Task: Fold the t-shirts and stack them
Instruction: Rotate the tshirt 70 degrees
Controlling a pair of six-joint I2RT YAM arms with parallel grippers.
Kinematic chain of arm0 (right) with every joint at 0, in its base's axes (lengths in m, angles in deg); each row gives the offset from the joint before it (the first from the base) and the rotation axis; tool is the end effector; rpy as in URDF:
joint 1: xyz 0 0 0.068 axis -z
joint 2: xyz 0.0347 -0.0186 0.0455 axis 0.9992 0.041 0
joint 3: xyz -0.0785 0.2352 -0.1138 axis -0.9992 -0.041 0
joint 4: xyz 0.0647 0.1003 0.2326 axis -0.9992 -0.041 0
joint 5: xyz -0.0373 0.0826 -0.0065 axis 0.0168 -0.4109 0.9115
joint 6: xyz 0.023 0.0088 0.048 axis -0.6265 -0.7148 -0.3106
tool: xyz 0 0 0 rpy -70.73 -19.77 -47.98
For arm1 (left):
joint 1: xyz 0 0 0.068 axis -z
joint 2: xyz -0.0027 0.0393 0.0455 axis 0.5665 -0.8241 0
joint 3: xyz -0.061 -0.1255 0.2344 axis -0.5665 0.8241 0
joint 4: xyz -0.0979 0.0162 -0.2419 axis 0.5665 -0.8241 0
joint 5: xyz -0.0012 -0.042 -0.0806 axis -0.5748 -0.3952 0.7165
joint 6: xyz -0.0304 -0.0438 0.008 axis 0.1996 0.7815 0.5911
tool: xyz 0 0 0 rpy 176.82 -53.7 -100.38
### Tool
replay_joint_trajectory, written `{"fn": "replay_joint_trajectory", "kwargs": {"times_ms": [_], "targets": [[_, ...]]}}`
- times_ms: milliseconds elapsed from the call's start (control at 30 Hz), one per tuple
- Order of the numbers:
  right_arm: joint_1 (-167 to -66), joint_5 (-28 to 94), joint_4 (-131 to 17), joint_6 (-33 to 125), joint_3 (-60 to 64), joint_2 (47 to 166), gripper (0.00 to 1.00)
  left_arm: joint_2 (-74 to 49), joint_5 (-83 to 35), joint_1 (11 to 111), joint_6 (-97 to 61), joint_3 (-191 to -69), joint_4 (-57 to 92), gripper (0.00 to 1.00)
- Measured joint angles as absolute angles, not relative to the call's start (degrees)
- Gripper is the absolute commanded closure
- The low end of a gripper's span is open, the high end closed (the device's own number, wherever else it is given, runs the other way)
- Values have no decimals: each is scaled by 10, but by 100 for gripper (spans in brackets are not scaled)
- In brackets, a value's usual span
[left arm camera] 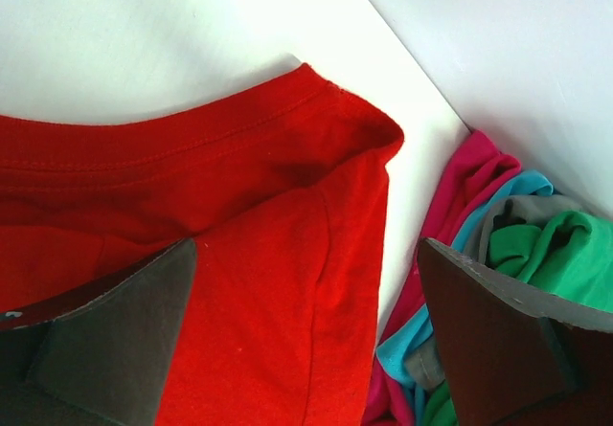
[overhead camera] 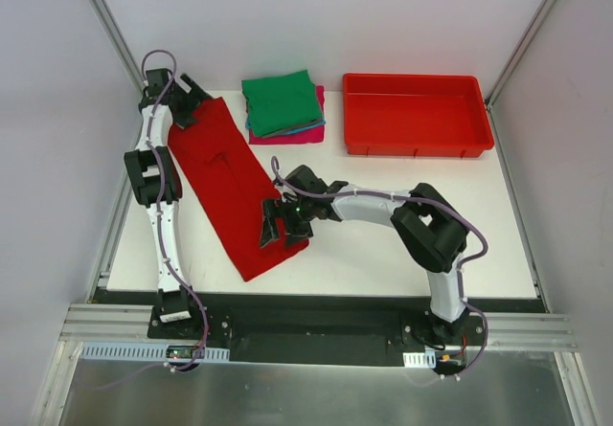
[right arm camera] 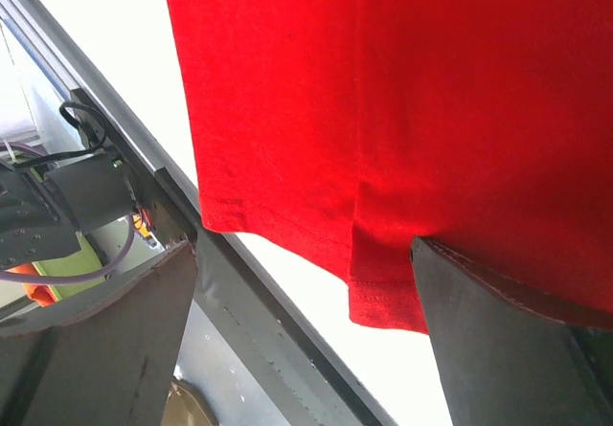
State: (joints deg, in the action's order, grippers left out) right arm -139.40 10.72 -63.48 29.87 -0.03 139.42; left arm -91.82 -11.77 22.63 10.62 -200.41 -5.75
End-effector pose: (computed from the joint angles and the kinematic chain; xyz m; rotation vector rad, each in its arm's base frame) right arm 0.2480 0.3436 0.1647 -0.9184 2.4555 1.1789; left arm 0.5900 0.1114 0.1783 -0.7642 2.0416 -0.6662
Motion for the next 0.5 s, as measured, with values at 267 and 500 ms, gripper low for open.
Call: {"fn": "replay_joint_trajectory", "kwargs": {"times_ms": [267, 500], "targets": [[-1391, 142, -741, 386, 18, 1337, 4, -851, -84, 233, 80, -1918, -57, 1], [-1386, 214, -741, 420, -54, 1105, 4, -579, -107, 286, 17, -1726, -75, 1]]}}
